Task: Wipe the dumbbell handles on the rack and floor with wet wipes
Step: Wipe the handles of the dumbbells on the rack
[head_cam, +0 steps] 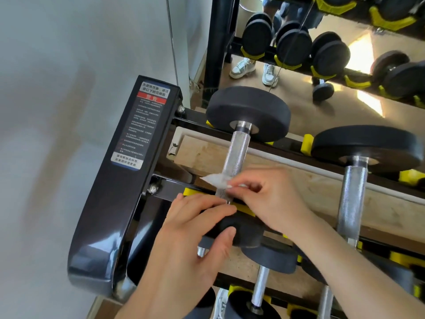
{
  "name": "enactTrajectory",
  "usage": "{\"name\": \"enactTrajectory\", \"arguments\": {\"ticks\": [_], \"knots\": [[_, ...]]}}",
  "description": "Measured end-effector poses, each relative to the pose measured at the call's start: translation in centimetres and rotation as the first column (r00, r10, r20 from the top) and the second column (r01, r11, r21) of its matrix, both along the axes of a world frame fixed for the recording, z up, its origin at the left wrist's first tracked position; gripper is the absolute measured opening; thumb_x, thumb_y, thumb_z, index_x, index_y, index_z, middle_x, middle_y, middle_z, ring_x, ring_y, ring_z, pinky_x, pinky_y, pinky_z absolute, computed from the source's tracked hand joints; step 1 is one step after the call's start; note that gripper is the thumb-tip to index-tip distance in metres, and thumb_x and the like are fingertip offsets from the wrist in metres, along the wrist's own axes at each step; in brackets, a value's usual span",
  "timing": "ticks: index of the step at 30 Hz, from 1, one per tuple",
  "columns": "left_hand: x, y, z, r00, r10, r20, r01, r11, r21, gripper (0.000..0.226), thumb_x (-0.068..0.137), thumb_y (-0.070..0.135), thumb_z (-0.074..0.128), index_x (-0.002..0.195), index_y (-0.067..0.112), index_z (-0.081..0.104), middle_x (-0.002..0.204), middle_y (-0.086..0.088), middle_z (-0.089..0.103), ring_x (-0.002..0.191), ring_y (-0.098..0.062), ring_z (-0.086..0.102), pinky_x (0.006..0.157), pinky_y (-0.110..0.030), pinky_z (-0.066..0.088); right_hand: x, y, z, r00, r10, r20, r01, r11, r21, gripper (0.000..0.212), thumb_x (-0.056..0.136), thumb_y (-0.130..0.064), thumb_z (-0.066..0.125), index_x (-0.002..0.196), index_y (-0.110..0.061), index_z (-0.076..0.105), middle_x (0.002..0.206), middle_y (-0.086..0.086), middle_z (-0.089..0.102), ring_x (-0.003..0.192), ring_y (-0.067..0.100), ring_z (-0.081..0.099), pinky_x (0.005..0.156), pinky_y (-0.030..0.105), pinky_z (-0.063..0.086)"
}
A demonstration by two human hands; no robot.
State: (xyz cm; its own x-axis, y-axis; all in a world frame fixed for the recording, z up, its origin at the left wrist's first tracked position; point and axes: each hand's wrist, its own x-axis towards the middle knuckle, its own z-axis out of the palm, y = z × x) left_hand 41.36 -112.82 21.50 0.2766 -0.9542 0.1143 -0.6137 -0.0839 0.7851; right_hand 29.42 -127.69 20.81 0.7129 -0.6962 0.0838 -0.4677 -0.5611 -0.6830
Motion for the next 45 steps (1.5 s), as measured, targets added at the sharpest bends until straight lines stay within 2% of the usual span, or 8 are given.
{"name": "enactTrajectory", "arguments": {"ticks": [4, 10, 17, 22, 29, 35, 42, 45], "knots": [[0.0, -0.1, -0.1, 0.999, 0.042, -0.035, -0.041, 0.999, 0.015, 0.027, 0.09, 0.04, 0.052, 0.11, 0.034, 0.07, 0.113, 0.025, 0.06, 0.113, -0.003, 0.055, 0.112, -0.03, 0.03, 1.5, -2.6, 0.4, 0.969, -0.229, 0.093, 0.239, 0.964, -0.118, 0.004, 0.085, -0.022, 0.071, 0.085, -0.022, 0.075, 0.069, -0.013, 0.062, 0.061, 0.0, 0.052, 0.061, 0.015, 0.037], [0.2, -0.6, 0.7, 0.996, 0.062, -0.07, -0.06, 0.998, 0.036, 0.025, 0.088, 0.043, 0.052, 0.105, 0.04, 0.071, 0.11, 0.027, 0.061, 0.111, -0.004, 0.056, 0.103, -0.037, 0.041, 1.7, -1.4, 0.6, 0.996, 0.007, -0.094, -0.006, 1.0, 0.008, 0.007, 0.086, -0.03, 0.07, 0.084, -0.025, 0.074, 0.063, -0.019, 0.056, 0.061, -0.002, 0.052, 0.06, 0.015, 0.036], [1.4, -3.4, 2.2, 0.984, 0.115, -0.134, -0.097, 0.986, 0.132, 0.036, 0.087, 0.015, 0.064, 0.106, 0.046, 0.064, 0.103, 0.029, 0.063, 0.103, 0.01, 0.056, 0.086, -0.005, 0.041, 1.9, 0.4, -0.2, 0.998, -0.014, -0.063, 0.027, 0.978, 0.207, 0.008, 0.086, -0.023, 0.07, 0.082, -0.03, 0.073, 0.061, -0.028, 0.057, 0.065, -0.006, 0.057, 0.062, 0.011, 0.041], [2.1, -7.9, 1.9, 0.987, 0.066, -0.148, -0.029, 0.971, 0.238, 0.031, 0.084, 0.028, 0.069, 0.103, 0.047, 0.055, 0.095, 0.023, 0.064, 0.093, 0.011, 0.059, 0.083, -0.013, 0.05, 2.4, -1.7, 0.4, 0.955, -0.285, 0.084, 0.273, 0.953, 0.133, 0.019, 0.09, -0.022, 0.064, 0.103, -0.033, 0.056, 0.072, -0.013, 0.059, 0.071, -0.001, 0.059, 0.062, 0.014, 0.049], [2.6, -12.3, 1.3, 0.976, 0.143, 0.162, -0.175, 0.963, 0.203, 0.016, 0.083, 0.038, 0.071, 0.092, 0.026, 0.074, 0.08, 0.015, 0.068, 0.072, 0.003, 0.061, 0.073, -0.017, 0.048, 2.1, -0.4, -0.9, 0.806, -0.534, 0.254, 0.487, 0.843, 0.227, 0.014, 0.087, -0.017, 0.067, 0.096, -0.028, 0.066, 0.09, -0.02, 0.064, 0.087, -0.006, 0.061, 0.075, 0.007, 0.047], [2.4, -15.1, 0.3, 0.891, 0.419, -0.173, -0.401, 0.907, 0.128, 0.01, 0.086, 0.02, 0.07, 0.08, 0.028, 0.073, 0.076, 0.011, 0.071, 0.072, 0.002, 0.066, 0.071, -0.015, 0.054, 3.4, -0.4, -1.5, 0.802, -0.52, 0.296, 0.534, 0.845, 0.036, 0.023, 0.088, -0.022, 0.066, 0.111, -0.018, 0.07, 0.099, -0.007, 0.063, 0.083, -0.006, 0.056, 0.078, 0.006, 0.045], [0.5, -14.7, 1.4, 0.982, 0.185, 0.044, -0.19, 0.962, 0.197, 0.038, 0.098, 0.039, 0.049, 0.063, 0.024, 0.054, 0.056, 0.006, 0.053, 0.051, -0.002, 0.052, 0.049, -0.013, 0.036, 2.4, 0.3, -1.0, 0.698, -0.626, 0.348, 0.478, 0.769, 0.423, 0.027, 0.091, -0.011, 0.06, 0.107, -0.033, 0.064, 0.094, -0.023, 0.064, 0.092, -0.008, 0.061, 0.079, 0.007, 0.047], [1.6, -15.8, 0.9, 0.937, 0.281, -0.209, -0.197, 0.917, 0.347, 0.036, 0.102, 0.032, 0.043, 0.077, 0.016, 0.063, 0.07, -0.003, 0.065, 0.065, -0.009, 0.062, 0.062, -0.013, 0.049, 2.1, 0.7, -1.3, 0.717, -0.636, 0.287, 0.428, 0.725, 0.54, 0.028, 0.091, -0.011, 0.061, 0.112, -0.028, 0.066, 0.101, -0.018, 0.066, 0.097, -0.007, 0.059, 0.086, 0.012, 0.049]]}}
